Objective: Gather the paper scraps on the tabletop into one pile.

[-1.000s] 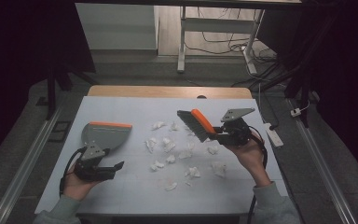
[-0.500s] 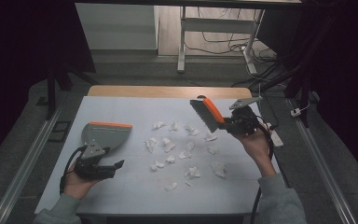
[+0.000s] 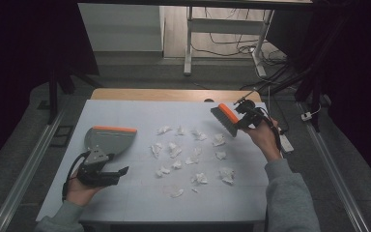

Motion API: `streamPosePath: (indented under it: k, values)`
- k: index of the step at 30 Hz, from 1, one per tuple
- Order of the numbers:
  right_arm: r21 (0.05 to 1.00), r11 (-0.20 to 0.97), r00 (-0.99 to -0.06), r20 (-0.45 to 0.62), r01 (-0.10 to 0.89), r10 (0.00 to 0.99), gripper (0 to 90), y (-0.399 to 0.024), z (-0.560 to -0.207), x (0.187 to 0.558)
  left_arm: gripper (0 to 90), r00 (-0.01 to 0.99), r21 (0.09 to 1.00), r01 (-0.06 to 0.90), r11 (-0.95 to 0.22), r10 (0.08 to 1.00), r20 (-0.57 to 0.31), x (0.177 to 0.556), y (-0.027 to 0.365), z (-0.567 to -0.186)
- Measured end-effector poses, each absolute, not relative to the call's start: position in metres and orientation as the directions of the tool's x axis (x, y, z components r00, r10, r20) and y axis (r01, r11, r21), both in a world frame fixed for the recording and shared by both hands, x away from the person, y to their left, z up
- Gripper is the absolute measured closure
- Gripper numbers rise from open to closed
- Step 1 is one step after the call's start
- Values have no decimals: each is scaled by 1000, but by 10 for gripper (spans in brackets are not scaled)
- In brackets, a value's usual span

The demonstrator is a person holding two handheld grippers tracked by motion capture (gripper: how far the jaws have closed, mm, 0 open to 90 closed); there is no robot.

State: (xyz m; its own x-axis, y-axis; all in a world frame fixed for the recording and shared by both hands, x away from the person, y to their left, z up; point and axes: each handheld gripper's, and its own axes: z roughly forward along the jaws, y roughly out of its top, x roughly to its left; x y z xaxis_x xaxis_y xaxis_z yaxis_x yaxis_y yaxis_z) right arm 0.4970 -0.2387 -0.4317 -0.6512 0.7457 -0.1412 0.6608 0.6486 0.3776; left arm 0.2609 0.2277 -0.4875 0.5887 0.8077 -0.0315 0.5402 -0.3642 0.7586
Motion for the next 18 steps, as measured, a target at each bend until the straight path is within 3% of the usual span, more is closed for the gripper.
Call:
streamPosePath:
  k: [7,14,18]
  values:
    - [324,667,-668,-125,671,733,704,-224,-439,496,274,591,756,543,-366,806,-34,262,228,-489]
    - [304,725,-738,-95,618,668,706,-194,-442,479,276,592,757,540,-368,805,-30,261,227,-489]
    - [333,731,-777,9,595,629,705,-185,-440,467,278,594,755,540,-371,804,-30,262,226,-489]
